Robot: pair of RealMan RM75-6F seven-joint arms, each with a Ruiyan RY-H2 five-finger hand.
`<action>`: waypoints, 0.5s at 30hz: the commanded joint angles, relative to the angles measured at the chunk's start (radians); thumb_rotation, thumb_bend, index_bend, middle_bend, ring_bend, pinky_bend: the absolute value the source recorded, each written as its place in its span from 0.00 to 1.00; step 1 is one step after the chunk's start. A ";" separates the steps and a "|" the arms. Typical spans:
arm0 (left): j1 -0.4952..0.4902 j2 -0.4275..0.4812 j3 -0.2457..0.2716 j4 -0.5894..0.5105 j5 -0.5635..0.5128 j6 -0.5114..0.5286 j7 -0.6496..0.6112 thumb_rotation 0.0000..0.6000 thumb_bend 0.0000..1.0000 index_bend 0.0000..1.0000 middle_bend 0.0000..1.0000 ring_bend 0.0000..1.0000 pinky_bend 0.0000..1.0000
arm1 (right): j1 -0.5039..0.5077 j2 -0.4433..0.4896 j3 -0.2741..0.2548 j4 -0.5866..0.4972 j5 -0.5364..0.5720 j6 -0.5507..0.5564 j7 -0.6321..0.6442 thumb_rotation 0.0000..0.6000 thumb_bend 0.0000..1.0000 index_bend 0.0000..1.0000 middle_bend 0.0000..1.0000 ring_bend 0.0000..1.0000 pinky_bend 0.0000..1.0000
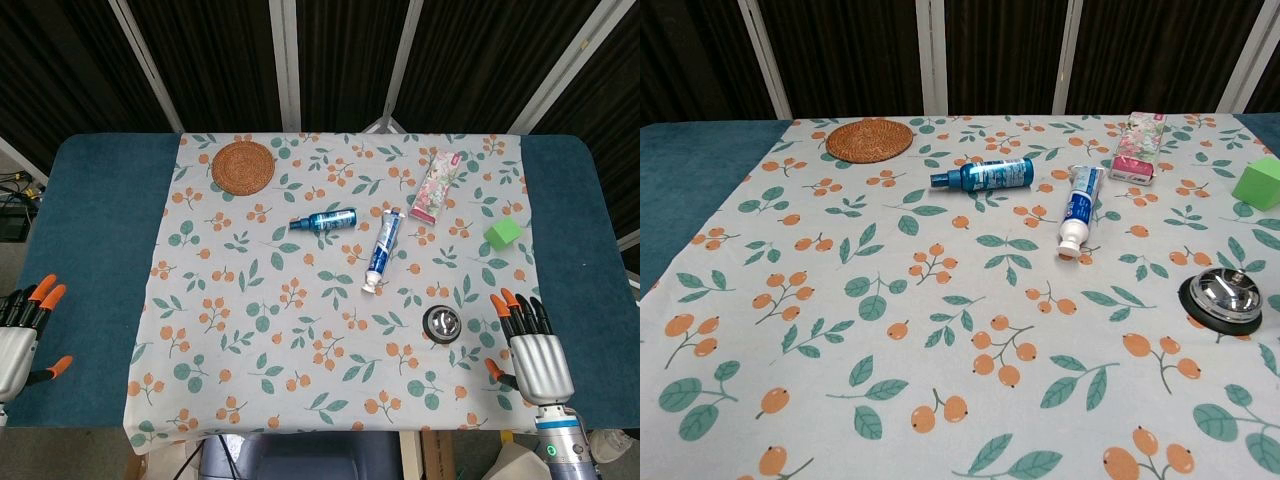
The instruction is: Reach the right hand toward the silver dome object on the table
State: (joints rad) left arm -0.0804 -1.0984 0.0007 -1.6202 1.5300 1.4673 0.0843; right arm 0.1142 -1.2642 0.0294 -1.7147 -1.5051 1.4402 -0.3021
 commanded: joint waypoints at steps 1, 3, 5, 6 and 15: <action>0.000 0.001 0.000 -0.003 -0.001 -0.002 -0.001 1.00 0.01 0.00 0.00 0.00 0.00 | 0.000 -0.002 -0.001 0.000 -0.002 -0.001 -0.003 1.00 0.25 0.00 0.00 0.00 0.00; 0.000 0.000 -0.001 -0.002 0.000 0.000 -0.001 1.00 0.01 0.00 0.00 0.00 0.00 | 0.002 -0.003 -0.003 -0.001 -0.005 -0.004 -0.006 1.00 0.26 0.00 0.00 0.00 0.00; 0.000 0.000 0.000 -0.002 0.002 0.001 -0.001 1.00 0.01 0.00 0.00 0.00 0.00 | 0.004 -0.005 -0.003 -0.003 -0.007 -0.008 -0.007 1.00 0.31 0.00 0.00 0.00 0.00; 0.000 0.000 0.000 -0.001 0.002 0.002 -0.001 1.00 0.01 0.00 0.00 0.00 0.00 | 0.006 -0.007 -0.004 -0.004 -0.008 -0.010 -0.007 1.00 0.36 0.00 0.00 0.00 0.00; 0.003 -0.002 -0.002 0.001 0.006 0.011 -0.004 1.00 0.01 0.00 0.00 0.00 0.00 | 0.056 -0.044 -0.015 0.000 -0.008 -0.107 -0.060 1.00 0.72 0.00 0.00 0.00 0.00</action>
State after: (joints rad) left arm -0.0777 -1.1008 -0.0014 -1.6189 1.5359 1.4782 0.0803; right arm 0.1586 -1.2977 0.0158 -1.7182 -1.5197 1.3508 -0.3455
